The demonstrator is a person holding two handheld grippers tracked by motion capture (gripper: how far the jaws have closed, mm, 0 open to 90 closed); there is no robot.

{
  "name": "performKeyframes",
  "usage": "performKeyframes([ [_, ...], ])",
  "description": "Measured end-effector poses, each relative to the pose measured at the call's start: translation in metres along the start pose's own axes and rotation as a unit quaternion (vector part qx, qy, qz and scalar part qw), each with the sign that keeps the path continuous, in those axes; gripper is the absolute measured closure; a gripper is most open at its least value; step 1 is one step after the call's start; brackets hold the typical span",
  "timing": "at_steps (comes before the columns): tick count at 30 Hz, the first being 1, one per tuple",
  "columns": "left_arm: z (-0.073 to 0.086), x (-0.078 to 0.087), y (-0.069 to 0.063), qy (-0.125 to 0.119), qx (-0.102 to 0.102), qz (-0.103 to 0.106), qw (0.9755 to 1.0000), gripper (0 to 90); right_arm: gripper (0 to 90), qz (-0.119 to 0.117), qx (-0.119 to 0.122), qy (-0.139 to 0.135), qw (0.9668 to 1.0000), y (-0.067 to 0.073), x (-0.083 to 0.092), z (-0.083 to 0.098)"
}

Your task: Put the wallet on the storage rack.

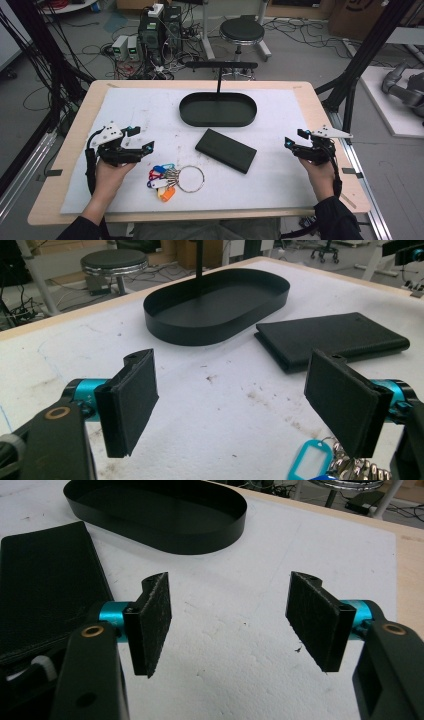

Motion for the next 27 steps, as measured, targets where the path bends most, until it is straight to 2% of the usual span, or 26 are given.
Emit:
performKeyframes([
  [3,-0.002,-0.002,-0.002,0.002,-0.006,-0.002,1.0000,22.4,35.2,0.000,0.002,-0.002,1.0000,-0.001,0.000,0.000],
  [5,-0.003,-0.004,-0.005,0.000,-0.006,0.004,1.0000,28.6,35.2,-0.001,0.001,-0.002,1.0000,-0.001,0.000,0.000],
  [7,-0.003,-0.005,-0.007,0.004,-0.012,0.005,0.9999,30.3,35.2,-0.002,0.000,-0.003,1.0000,-0.001,0.000,0.000],
  [11,-0.002,-0.008,-0.011,0.009,-0.009,0.014,0.9998,34.2,35.2,-0.003,0.001,-0.002,1.0000,-0.002,-0.001,0.001],
  [20,0.001,-0.020,-0.024,0.022,-0.004,0.046,0.9987,44.5,35.2,-0.001,0.002,-0.002,1.0000,-0.002,0.000,0.001],
  [22,0.003,-0.025,-0.028,0.031,-0.006,0.058,0.9978,46.9,35.2,0.000,0.004,-0.002,1.0000,-0.002,0.000,0.001],
  [27,0.007,-0.033,-0.035,0.048,-0.010,0.070,0.9963,49.9,35.2,0.000,0.003,-0.001,1.0000,-0.002,0.000,0.001],
])
Point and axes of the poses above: each handheld gripper's, and its own axes: x roughly backward along the jaws, z roughly out of its underside, y roughly to its left, the point moved 7 cm from there along -x, roughly forward along the jaws, and after that the axes turned 5 degrees about -y, right-handed, at the moved point
